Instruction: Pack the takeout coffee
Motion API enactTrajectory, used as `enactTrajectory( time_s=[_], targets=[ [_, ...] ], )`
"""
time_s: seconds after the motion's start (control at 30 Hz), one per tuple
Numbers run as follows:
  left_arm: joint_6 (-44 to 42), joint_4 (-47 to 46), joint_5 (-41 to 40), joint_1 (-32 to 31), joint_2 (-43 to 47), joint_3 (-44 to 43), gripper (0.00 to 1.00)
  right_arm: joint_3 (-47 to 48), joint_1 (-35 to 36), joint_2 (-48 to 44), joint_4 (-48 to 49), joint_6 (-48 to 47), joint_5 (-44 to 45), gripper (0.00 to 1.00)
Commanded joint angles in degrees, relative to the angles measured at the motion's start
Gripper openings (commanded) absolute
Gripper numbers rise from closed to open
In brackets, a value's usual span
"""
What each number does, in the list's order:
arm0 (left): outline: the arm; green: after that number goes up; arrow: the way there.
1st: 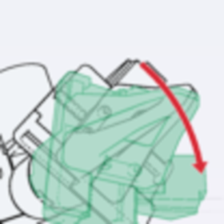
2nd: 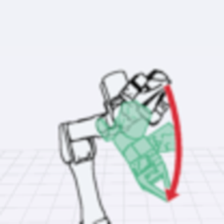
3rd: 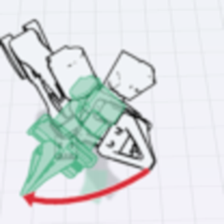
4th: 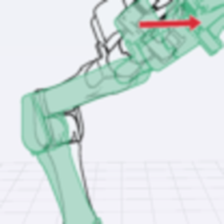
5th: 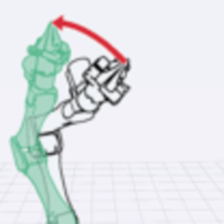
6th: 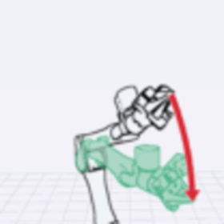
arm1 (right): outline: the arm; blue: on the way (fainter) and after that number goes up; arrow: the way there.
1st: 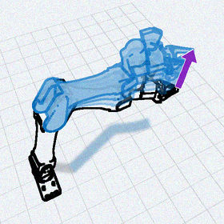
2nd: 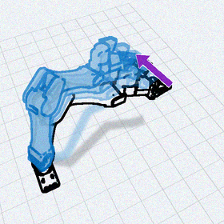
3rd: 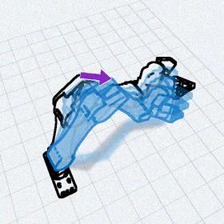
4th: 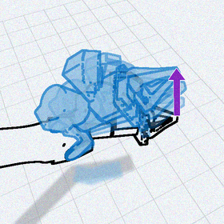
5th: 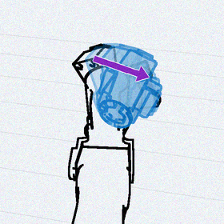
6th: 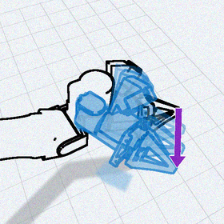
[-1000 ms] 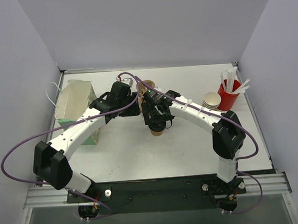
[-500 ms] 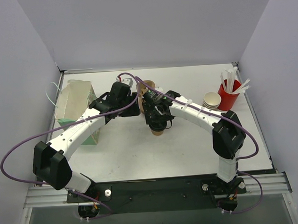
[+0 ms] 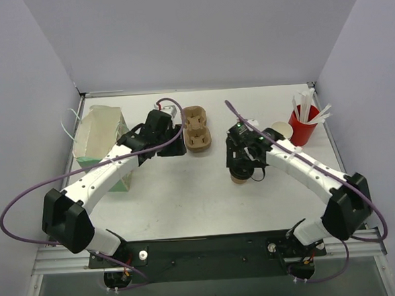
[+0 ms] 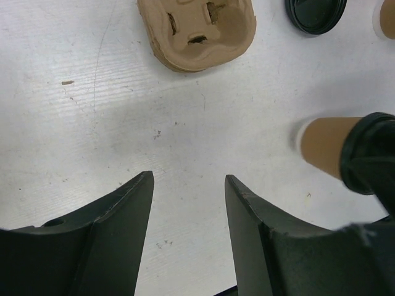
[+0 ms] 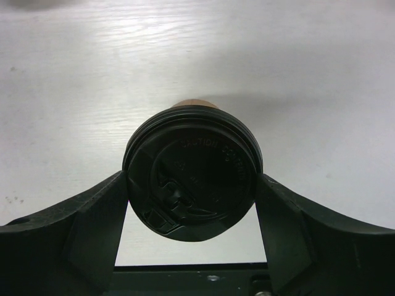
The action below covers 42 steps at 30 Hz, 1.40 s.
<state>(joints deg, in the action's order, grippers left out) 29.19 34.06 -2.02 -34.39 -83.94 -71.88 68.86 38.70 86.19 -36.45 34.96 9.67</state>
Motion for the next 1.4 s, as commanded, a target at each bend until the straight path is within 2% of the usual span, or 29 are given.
enactTrajectory(
  time_s=[0.0, 0.07, 0.2, 0.37, 0.53, 0.7, 0.93, 1.2, 1.37],
  targets=[
    [-1.15, -1.63, 1.93, 0.11, 2.64, 0.24, 0.6, -6.09, -6.06, -9.62, -5.3, 3.18, 4.74, 0.62],
    [-1.33, -1.81, 2.02, 0.11, 2.82, 0.25, 0.6, -9.87, -8.71, -13.93, -6.18, 3.36, 5.62, 0.62],
    [-1.94, -1.63, 3.87, 0.11, 3.26, 0.6, 0.6, -16.11, -18.38, -20.7, -6.62, 2.84, 6.59, 0.62],
    [-3.0, -1.11, 4.48, 0.03, 4.05, 0.6, 0.6, -20.51, -27.43, -24.13, -6.01, 0.55, 6.59, 0.62],
    [-3.35, -0.75, 4.75, 0.03, 4.22, 0.6, 0.6, -23.5, -35.44, -24.93, -2.67, -1.38, 1.59, 0.63],
    [-3.35, -1.11, 4.75, 0.03, 4.58, 1.21, 0.6, -24.83, -37.73, -24.76, -1.79, -1.56, -1.15, 0.67],
    [-3.09, -1.28, 5.01, 0.03, 4.93, 1.74, 0.6, -24.04, -38.35, -26.16, -3.45, -1.3, -2.29, 0.88],
    [-3.09, -1.1, 4.84, 0.11, 4.4, 0.69, 0.6, -18.59, -38.26, -27.57, -8.11, -1.74, -2.02, 0.95],
    [-2.82, -1.19, 4.57, 0.03, 3.61, -0.37, 0.6, -15.87, -38.26, -27.39, -10.31, -2.18, -1.32, 0.95]
  ],
)
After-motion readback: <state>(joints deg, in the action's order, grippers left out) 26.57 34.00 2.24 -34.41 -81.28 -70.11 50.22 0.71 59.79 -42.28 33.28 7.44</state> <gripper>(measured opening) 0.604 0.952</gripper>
